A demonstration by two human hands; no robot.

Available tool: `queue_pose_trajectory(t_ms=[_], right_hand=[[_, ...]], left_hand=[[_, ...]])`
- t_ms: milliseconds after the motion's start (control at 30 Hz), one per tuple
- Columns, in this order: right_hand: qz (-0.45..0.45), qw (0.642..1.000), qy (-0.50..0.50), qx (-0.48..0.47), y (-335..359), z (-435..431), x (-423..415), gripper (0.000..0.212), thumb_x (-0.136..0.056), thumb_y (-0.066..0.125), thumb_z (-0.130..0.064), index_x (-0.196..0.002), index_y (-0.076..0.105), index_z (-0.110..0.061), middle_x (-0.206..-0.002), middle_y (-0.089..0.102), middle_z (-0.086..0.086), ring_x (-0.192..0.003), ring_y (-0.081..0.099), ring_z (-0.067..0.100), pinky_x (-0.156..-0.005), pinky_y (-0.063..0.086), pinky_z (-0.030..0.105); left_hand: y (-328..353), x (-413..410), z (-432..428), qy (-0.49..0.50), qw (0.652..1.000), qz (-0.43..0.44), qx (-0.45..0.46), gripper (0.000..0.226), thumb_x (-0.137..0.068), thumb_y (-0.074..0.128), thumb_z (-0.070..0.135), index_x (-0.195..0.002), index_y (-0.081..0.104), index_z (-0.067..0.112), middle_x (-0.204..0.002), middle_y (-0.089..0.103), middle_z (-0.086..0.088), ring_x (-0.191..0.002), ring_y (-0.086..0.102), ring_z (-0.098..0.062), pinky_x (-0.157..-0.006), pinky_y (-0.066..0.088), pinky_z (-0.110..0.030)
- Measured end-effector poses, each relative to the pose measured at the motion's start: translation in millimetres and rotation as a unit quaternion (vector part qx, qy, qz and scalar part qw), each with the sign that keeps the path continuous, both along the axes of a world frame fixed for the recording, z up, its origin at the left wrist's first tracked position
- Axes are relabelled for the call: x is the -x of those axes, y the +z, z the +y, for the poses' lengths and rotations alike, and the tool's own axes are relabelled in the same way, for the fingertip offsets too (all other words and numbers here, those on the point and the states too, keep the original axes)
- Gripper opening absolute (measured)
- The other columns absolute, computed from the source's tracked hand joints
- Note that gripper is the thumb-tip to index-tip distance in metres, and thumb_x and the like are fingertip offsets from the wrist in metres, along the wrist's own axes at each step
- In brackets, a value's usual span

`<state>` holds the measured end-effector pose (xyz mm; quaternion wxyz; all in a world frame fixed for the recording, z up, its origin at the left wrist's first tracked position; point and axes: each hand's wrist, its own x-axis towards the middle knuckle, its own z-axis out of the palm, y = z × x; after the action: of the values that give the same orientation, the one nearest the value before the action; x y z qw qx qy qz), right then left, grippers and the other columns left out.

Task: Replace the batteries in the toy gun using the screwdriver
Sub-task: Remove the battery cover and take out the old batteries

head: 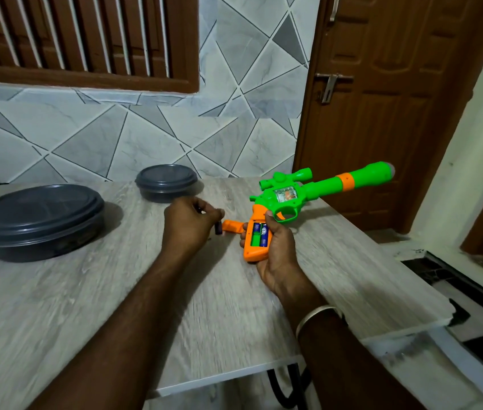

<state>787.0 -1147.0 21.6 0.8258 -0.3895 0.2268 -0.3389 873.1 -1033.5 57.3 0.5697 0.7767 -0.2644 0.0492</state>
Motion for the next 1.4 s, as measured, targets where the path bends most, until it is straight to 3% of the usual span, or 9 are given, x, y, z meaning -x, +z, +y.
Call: queue_pose_trajectory(t_ms=[200, 333, 500, 633, 733, 800, 867, 1033, 1400], right_hand=[[-0.006, 1.0, 0.011, 0.007, 1, 0, 3, 0.034, -0.101, 0.046, -0.031, -0.102, 0.06, 0.0, -0.078, 0.063, 0.015, -0.052, 0.063, 0.018, -0.048, 0.053, 0.027], [-0.001, 1.0, 0.005, 0.014, 1, 3, 3, 0.038, -0.101, 0.046, -0.031, -0.117, 0.058, 0.002, -0.081, 0.065, 0.015, -0.053, 0.066, 0.017, -0.048, 0.053, 0.027], [-0.016, 1.0, 0.02, 0.013, 4, 3, 5, 0.034, -0.102, 0.045, -0.03, -0.095, 0.06, -0.001, -0.07, 0.065, 0.013, -0.049, 0.063, 0.017, -0.049, 0.053, 0.027], [-0.027, 0.999, 0.028, 0.004, 8, 5, 7, 0.03, -0.102, 0.045, -0.028, -0.094, 0.061, -0.005, -0.063, 0.066, 0.01, -0.049, 0.062, 0.017, -0.048, 0.051, 0.026], [-0.014, 0.999, 0.032, 0.0, 8, 6, 8, 0.031, -0.101, 0.046, -0.03, -0.104, 0.061, -0.003, -0.075, 0.066, 0.013, -0.056, 0.062, 0.019, -0.05, 0.053, 0.028], [-0.007, 1.0, 0.027, 0.001, 6, 5, 6, 0.038, -0.1, 0.048, -0.031, -0.12, 0.058, -0.001, -0.082, 0.066, 0.015, -0.057, 0.064, 0.02, -0.05, 0.053, 0.028], [-0.008, 1.0, 0.027, -0.007, 5, 5, 5, 0.041, -0.1, 0.049, -0.031, -0.129, 0.054, -0.002, -0.09, 0.066, 0.017, -0.062, 0.065, 0.021, -0.049, 0.053, 0.027], [-0.028, 0.999, 0.038, -0.019, 7, 6, 6, 0.042, -0.098, 0.049, -0.026, -0.131, 0.055, -0.001, -0.087, 0.064, 0.015, -0.065, 0.061, 0.022, -0.05, 0.051, 0.026], [0.026, 0.995, 0.033, 0.087, 3, 4, 9, 0.017, -0.086, 0.051, -0.001, -0.086, 0.068, 0.0, -0.073, 0.069, 0.015, -0.053, 0.064, 0.02, -0.059, 0.051, 0.033]], left_hand=[[-17, -17, -16, 0.008, 0.991, 0.05, -0.122, 0.021, -0.082, 0.083, 0.029, -0.078, 0.078, 0.009, -0.079, 0.073, -0.007, -0.08, 0.069, -0.019, -0.081, 0.06, -0.042], [-23, -15, -27, 0.018, 0.974, -0.016, -0.226, 0.022, -0.079, 0.081, 0.035, -0.076, 0.076, 0.014, -0.075, 0.073, -0.005, -0.075, 0.068, -0.018, -0.074, 0.061, -0.039], [-25, -10, -34, 0.05, 0.958, -0.06, -0.275, 0.023, -0.082, 0.076, 0.035, -0.09, 0.071, 0.014, -0.089, 0.07, -0.007, -0.081, 0.067, -0.024, -0.073, 0.06, -0.038], [-20, -15, -30, 0.014, 0.988, -0.066, -0.138, 0.031, -0.087, 0.067, 0.034, -0.108, 0.069, 0.011, -0.099, 0.069, -0.002, -0.089, 0.065, -0.017, -0.08, 0.052, -0.028], [-8, -12, -19, -0.049, 0.995, 0.049, 0.065, 0.02, -0.097, 0.053, 0.006, -0.108, 0.069, 0.006, -0.085, 0.068, -0.007, -0.073, 0.065, -0.018, -0.066, 0.053, -0.029], [-3, -10, -12, -0.109, 0.98, 0.084, 0.145, 0.021, -0.097, 0.055, 0.0, -0.107, 0.071, 0.01, -0.087, 0.073, -0.004, -0.081, 0.071, -0.02, -0.073, 0.058, -0.026], [2, -8, -5, -0.15, 0.973, 0.051, 0.167, 0.019, -0.099, 0.057, 0.003, -0.106, 0.07, 0.015, -0.097, 0.078, -0.001, -0.091, 0.074, -0.02, -0.08, 0.057, -0.029], [7, 14, -7, -0.219, 0.956, 0.019, 0.193, 0.009, -0.096, 0.061, 0.0, -0.101, 0.063, -0.008, -0.093, 0.076, -0.022, -0.082, 0.075, -0.034, -0.071, 0.063, -0.038], [8, 16, -4, -0.172, 0.949, -0.005, 0.264, 0.014, -0.094, 0.064, -0.002, -0.09, 0.065, 0.012, -0.088, 0.075, -0.014, -0.082, 0.076, -0.028, -0.075, 0.063, -0.036]])
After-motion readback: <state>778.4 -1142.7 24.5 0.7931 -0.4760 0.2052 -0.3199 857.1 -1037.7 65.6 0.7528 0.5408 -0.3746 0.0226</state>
